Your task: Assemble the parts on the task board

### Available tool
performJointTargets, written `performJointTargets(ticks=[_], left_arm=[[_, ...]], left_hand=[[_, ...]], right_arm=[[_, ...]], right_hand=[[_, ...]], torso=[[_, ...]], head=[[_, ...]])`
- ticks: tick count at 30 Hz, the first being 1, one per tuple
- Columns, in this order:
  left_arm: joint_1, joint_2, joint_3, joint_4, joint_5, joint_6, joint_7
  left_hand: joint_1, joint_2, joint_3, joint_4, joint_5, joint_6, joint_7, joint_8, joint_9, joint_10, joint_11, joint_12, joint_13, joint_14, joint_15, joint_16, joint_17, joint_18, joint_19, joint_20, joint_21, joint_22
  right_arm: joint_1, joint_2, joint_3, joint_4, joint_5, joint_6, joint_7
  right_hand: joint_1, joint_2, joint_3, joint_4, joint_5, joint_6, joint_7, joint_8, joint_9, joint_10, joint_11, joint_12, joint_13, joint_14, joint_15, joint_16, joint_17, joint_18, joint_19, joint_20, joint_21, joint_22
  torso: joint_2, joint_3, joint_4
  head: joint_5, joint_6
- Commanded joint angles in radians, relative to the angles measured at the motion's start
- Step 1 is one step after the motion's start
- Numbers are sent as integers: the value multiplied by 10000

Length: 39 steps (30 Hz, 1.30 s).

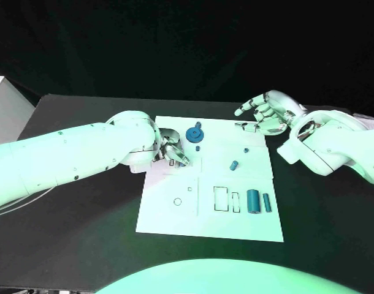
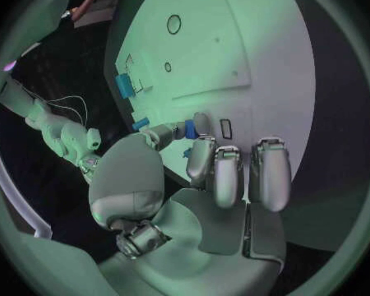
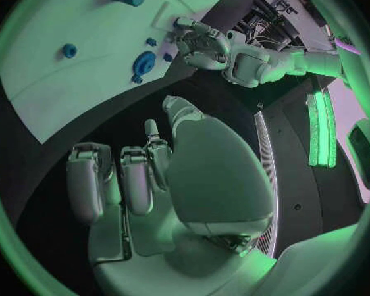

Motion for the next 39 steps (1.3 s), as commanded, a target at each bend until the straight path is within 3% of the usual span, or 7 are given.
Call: performJointTargets(ticks=[1, 9, 26, 27, 30, 31, 39], left_arm=[[-71, 66, -52, -14, 67, 221, 12], [-71, 66, -52, -13, 46, 108, 25], [-71, 52, -49, -30, 14, -58, 43], [-71, 52, -49, -32, 14, -58, 43], [-71, 53, -47, -38, 17, -64, 44], [-71, 53, -47, -38, 19, -65, 44], [-71, 56, -33, -36, 35, -85, 47]], left_hand=[[352, 483, 1231, -1302, -114, 41, -92, -18, 8, 14, 15, 34, 19, 1040, 53, 33, 2634, -84, -22, 37, -19, 746], [110, 505, 947, -1083, -526, 144, -112, -30, -8, 51, 9, 77, 77, 1040, 55, 33, 2634, -95, 7, 41, -4, 796], [-23, 538, 685, -850, -694, 181, -120, -53, -22, 54, 2, 75, 82, 1040, 49, 33, 2634, -94, 7, 36, -10, 795], [-34, 538, 638, -821, -735, 184, -123, -55, -22, 54, 0, 75, 83, 1040, 47, 33, 2634, -95, 11, 36, -8, 801], [-64, 556, 312, -620, -1383, 196, -137, -80, -28, 54, -11, 74, 90, 1040, 38, 33, 2634, -93, 8, 27, -19, 796], [-113, 535, 181, -527, -1446, 211, -135, -81, -29, 55, -9, 74, 92, 1040, 39, 33, 2634, -96, 14, 26, -16, 806], [-203, 465, -579, -108, -1471, 244, -148, -111, -36, 54, -19, 69, 98, 1040, 28, 33, 2634, -97, 22, 14, -22, 817]], right_arm=[[-17, 6, -1, 6, -61, 149, 111], [-27, 6, -1, 2, -61, 153, 111], [-36, -6, -1, 8, -61, 155, 110], [-36, -6, -1, 8, -61, 156, 110], [-37, -8, -1, 10, -61, 157, 109], [-37, -9, -1, 10, -61, 157, 109], [-37, -14, -1, 15, -61, 156, 109]], right_hand=[[-89, 19, 68, 11, 53, -62, 7, -14, -14, -38, -10, -2, 869, 826, 65, -53, 1894, 138, 545, 42, -38, 1907], [-86, 17, 82, 9, 73, -63, 7, -15, -15, -37, -9, -1, 869, 824, 64, -57, 1887, 139, 542, 42, -44, 1903], [-87, 13, 96, 8, 94, -63, 8, -15, -16, -36, -10, 1, 871, 827, 64, -51, 1898, 136, 549, 41, -30, 1913], [-87, 13, 96, 8, 94, -63, 8, -15, -16, -36, -10, 1, 871, 827, 64, -51, 1898, 136, 549, 41, -30, 1913], [-91, 9, 113, 9, 121, -63, 9, -15, -17, -42, -9, -5, 864, 824, 64, -56, 1889, 140, 541, 40, -48, 1902], [-91, 9, 113, 9, 121, -63, 9, -15, -17, -42, -9, -5, 864, 824, 64, -56, 1889, 140, 541, 40, -48, 1902], [-91, 9, 113, 9, 121, -63, 9, -15, -17, -42, -9, -5, 864, 824, 64, -56, 1889, 140, 541, 40, -48, 1902]], torso=[[0, -1, 2], [2, -2, 1], [3, 1, 0], [2, 1, -2], [1, 0, -4], [1, 0, -4], [5, 1, 0]], head=[[-9, 2], [-17, 17], [-29, 65], [-26, 66], [-29, 68], [-29, 68], [-41, 82]])
